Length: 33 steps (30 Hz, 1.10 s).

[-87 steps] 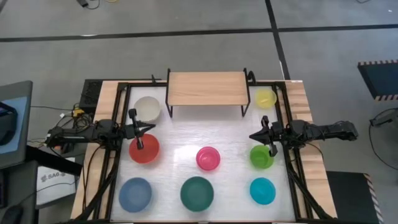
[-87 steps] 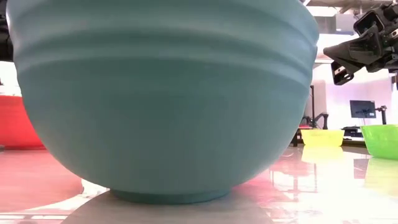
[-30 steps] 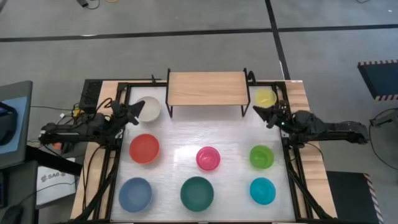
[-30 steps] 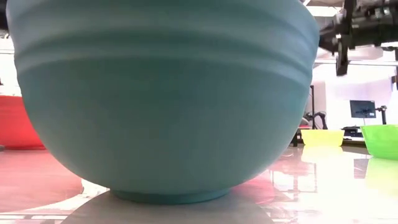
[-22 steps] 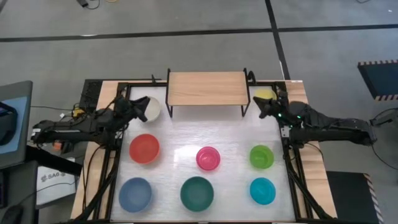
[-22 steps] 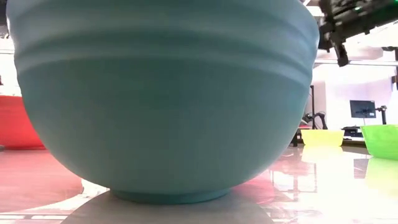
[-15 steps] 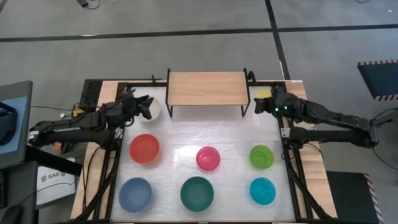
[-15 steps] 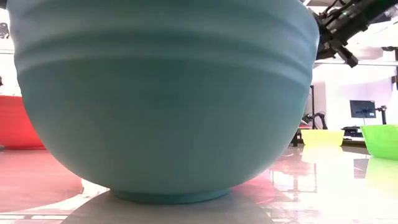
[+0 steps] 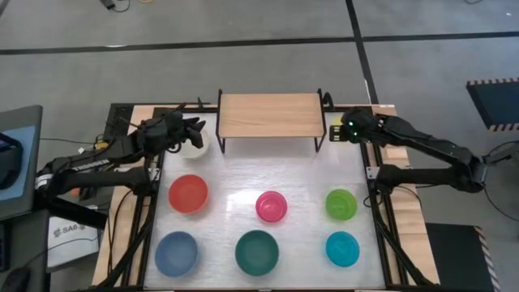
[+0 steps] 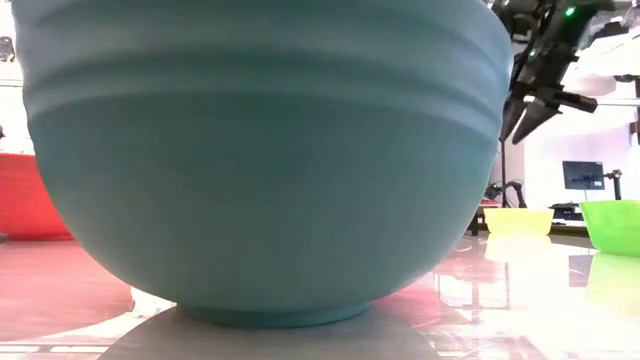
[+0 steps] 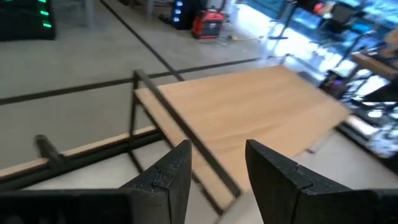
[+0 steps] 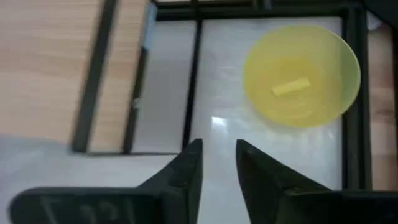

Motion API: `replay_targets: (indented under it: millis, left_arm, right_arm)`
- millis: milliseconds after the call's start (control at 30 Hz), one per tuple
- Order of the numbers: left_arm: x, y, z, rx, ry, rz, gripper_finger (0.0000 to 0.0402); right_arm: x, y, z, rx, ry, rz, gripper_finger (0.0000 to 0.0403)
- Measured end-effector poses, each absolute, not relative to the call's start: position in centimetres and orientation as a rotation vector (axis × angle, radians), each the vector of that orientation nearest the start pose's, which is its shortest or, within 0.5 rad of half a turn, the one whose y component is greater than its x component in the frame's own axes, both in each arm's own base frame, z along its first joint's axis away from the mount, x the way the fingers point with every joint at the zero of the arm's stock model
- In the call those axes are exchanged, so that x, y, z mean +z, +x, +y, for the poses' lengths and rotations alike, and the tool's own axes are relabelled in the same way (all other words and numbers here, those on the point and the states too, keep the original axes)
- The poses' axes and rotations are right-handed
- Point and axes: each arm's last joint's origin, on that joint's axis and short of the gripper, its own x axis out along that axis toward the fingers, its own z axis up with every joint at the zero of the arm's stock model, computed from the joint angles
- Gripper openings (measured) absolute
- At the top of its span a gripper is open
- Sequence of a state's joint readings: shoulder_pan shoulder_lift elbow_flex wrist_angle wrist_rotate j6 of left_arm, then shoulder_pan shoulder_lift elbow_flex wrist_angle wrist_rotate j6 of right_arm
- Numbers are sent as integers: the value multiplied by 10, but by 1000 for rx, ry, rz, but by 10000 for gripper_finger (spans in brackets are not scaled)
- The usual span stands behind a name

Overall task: Place and stack bowls onto a shelf
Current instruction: Put the yellow bowl on the shelf

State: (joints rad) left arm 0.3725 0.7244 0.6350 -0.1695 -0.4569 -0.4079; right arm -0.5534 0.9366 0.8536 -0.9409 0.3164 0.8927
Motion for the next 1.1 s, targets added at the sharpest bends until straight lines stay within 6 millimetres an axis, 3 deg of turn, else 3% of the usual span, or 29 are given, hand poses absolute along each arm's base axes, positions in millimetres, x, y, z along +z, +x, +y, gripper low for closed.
replay_targets:
  millis: [200, 467, 700, 900, 1100]
  left_arm:
    - [284, 156, 75, 874, -368, 149, 135]
    - [274, 167, 79, 893, -430, 187, 135]
    - [271, 170, 80, 893, -451, 194, 135]
    - [271, 171, 79, 870, -478, 191, 135]
    - [271, 171, 79, 862, -503, 184, 135]
  right_arm:
    - [257, 125, -113, -1428, 980, 680, 170]
    - [213, 111, -145, -1691, 1166, 680, 168]
    - [186, 104, -169, -1759, 1245, 693, 159]
    - [160, 96, -175, -1801, 1275, 796, 144]
    - [148, 97, -181, -1794, 1271, 749, 105]
